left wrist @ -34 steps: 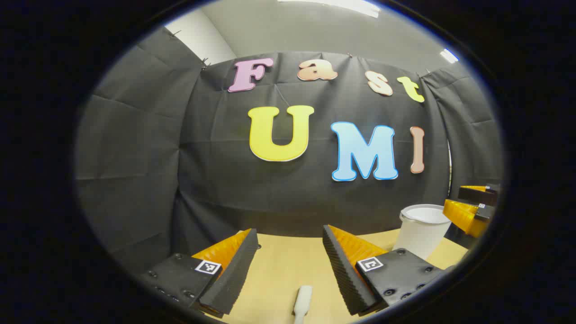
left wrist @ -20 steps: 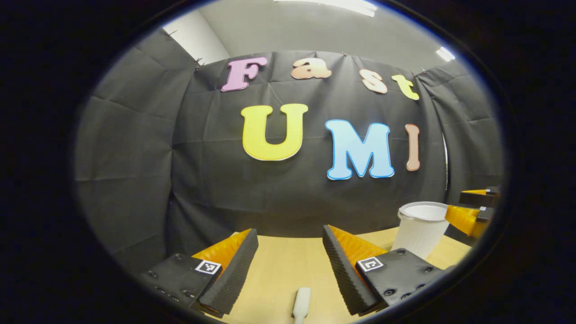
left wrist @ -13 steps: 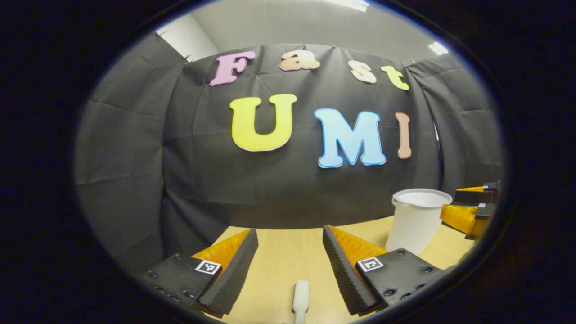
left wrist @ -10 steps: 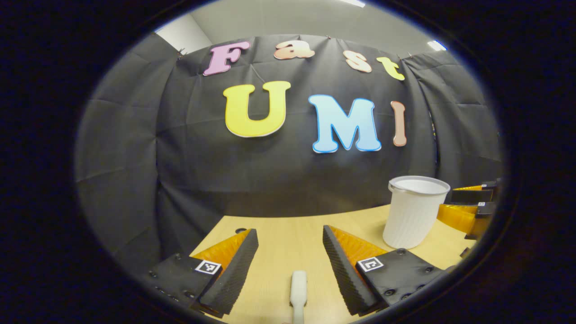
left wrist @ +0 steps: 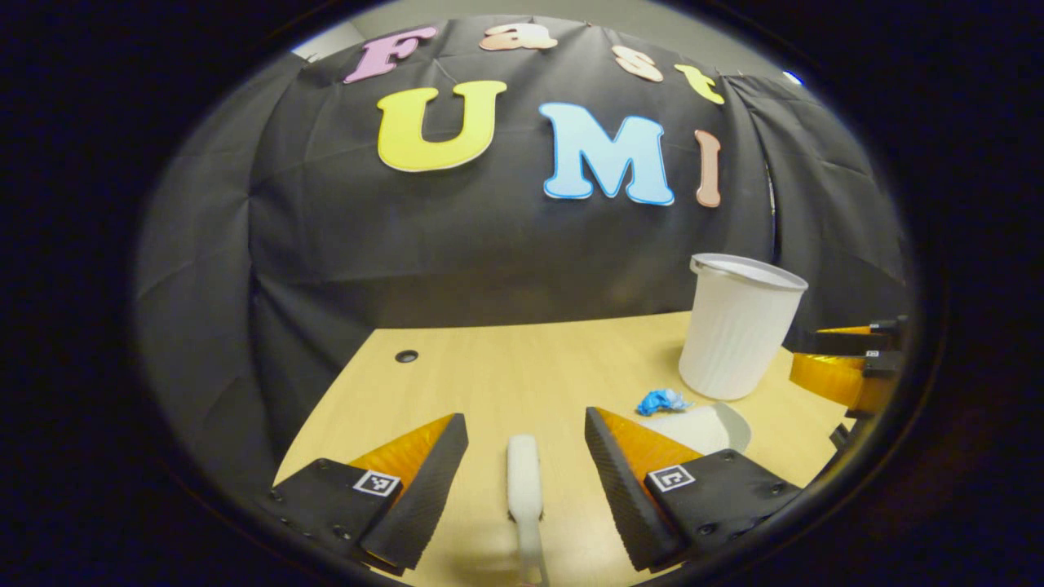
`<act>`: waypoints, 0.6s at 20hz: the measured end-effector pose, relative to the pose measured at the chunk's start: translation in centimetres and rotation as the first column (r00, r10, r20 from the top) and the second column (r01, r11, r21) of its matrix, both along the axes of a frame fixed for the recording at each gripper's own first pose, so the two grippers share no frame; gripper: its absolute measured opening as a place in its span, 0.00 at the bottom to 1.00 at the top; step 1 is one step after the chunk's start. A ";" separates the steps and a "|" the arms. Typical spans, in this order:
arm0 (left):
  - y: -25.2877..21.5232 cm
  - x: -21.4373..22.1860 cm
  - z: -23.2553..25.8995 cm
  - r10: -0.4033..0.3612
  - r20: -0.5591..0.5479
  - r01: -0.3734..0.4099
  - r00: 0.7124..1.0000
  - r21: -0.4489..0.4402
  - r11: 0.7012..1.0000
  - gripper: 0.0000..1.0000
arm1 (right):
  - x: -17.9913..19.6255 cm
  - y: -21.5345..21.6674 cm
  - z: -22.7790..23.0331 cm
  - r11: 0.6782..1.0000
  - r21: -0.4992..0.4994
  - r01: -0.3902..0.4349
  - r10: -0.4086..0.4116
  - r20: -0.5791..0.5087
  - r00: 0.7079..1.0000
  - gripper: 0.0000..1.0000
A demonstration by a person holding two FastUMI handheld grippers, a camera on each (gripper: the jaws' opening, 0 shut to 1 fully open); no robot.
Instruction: Pick up the small broom and dustpan from the desktop, sweep the trash into the dustpan with the broom, and then empty the trash into the garbage bin.
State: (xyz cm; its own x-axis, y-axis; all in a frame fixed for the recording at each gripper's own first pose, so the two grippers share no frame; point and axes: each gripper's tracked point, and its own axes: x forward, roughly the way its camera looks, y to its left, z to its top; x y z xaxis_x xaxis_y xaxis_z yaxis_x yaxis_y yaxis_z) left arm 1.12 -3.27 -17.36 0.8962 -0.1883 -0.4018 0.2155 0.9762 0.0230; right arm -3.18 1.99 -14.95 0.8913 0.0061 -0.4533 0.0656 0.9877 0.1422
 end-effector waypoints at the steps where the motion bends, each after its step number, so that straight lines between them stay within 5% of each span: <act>1: 0.0 0.1 -0.8 -0.007 -0.025 0.007 1.000 0.001 1.000 0.96 | -0.1 0.1 -0.5 1.000 0.009 0.002 -0.002 -0.020 1.000 0.94; 8: -0.5 0.2 -6.2 -0.057 -0.186 0.064 0.981 0.030 0.998 0.95 | -0.9 0.9 -4.1 0.999 0.047 0.020 -0.013 -0.154 0.988 0.95; 12: -0.1 -0.3 -9.8 -0.061 -0.314 0.078 0.948 0.044 0.996 0.95 | -1.5 1.7 -6.1 0.996 0.080 0.030 -0.009 -0.246 0.969 0.95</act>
